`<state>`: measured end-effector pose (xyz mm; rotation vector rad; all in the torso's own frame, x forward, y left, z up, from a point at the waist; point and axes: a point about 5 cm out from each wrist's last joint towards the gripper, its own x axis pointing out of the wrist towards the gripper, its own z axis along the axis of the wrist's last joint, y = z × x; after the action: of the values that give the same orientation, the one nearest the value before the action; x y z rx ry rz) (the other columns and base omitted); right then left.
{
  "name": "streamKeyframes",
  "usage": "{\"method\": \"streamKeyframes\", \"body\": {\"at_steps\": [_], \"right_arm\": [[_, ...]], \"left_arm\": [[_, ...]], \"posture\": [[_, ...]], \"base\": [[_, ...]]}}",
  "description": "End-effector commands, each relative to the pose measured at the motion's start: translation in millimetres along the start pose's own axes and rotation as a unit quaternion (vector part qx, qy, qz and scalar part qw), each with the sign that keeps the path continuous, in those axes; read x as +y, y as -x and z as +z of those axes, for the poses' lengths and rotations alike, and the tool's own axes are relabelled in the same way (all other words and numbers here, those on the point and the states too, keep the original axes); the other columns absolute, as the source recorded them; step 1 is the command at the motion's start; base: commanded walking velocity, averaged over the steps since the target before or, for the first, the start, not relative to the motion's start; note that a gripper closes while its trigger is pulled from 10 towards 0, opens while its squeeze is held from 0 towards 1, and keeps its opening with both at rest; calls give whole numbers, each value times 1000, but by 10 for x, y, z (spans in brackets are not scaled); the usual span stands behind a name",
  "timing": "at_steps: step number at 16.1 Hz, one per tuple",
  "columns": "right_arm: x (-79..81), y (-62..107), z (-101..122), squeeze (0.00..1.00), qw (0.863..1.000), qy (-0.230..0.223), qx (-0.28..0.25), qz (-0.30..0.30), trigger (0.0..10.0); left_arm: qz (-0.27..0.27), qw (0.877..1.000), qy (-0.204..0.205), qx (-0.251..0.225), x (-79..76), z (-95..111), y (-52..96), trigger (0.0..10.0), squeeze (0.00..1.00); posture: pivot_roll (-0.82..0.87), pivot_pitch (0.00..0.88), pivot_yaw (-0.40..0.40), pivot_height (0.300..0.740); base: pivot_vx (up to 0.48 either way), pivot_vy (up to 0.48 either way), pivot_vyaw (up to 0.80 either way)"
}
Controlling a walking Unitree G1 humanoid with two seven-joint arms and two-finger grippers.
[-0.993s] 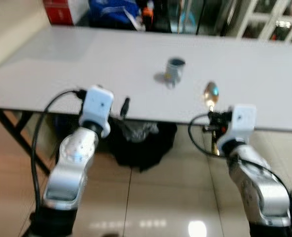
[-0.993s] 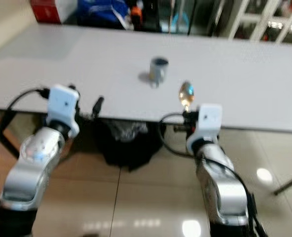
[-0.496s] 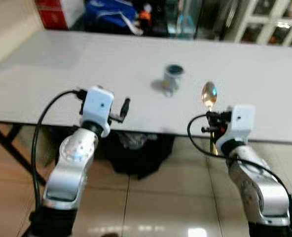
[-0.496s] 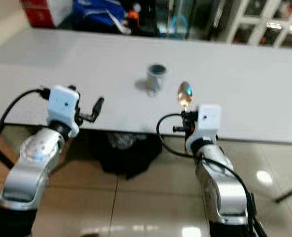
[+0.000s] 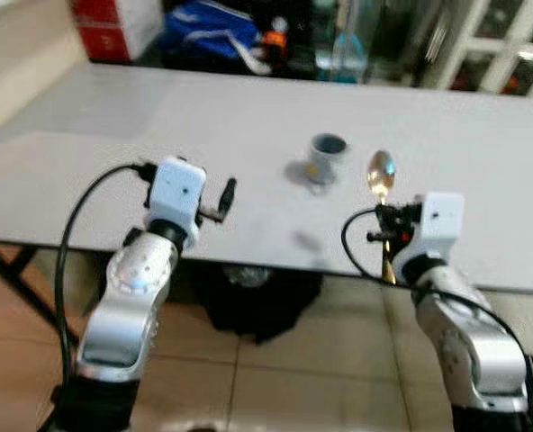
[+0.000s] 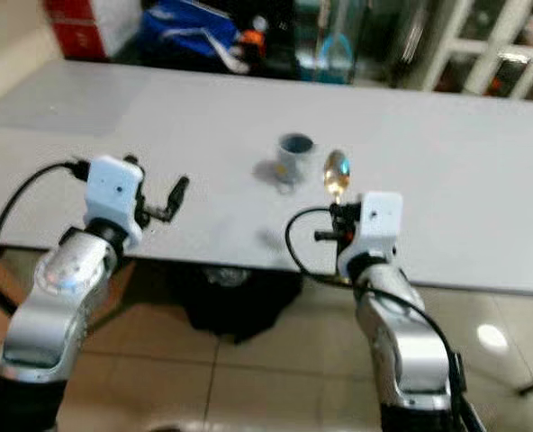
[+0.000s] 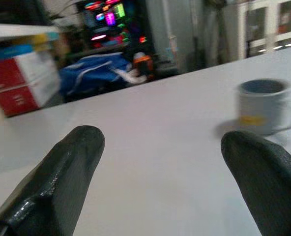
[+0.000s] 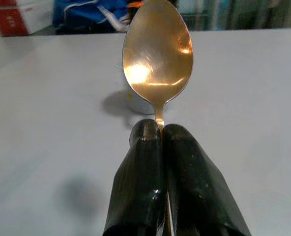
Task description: Setting the table
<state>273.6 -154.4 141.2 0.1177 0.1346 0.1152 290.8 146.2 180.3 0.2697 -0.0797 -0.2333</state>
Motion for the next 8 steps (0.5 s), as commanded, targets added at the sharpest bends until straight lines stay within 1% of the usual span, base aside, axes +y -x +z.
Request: {"method": "streamKeyframes", "body": {"at_steps": [1, 8], "right_arm": [[70, -20, 38, 0, 1000, 0, -5, 13, 10000], [65, -31, 29, 0, 1000, 0, -4, 13, 10000]], "left_arm": [[5, 1000, -2, -2, 47, 13, 11, 10000, 0], [0, 1000, -5, -1, 31, 2, 11, 10000, 0]], "posture": [[51, 10, -34, 740], [52, 0, -34, 740]], "base": [[371, 0, 0], [366, 0, 0]]}}
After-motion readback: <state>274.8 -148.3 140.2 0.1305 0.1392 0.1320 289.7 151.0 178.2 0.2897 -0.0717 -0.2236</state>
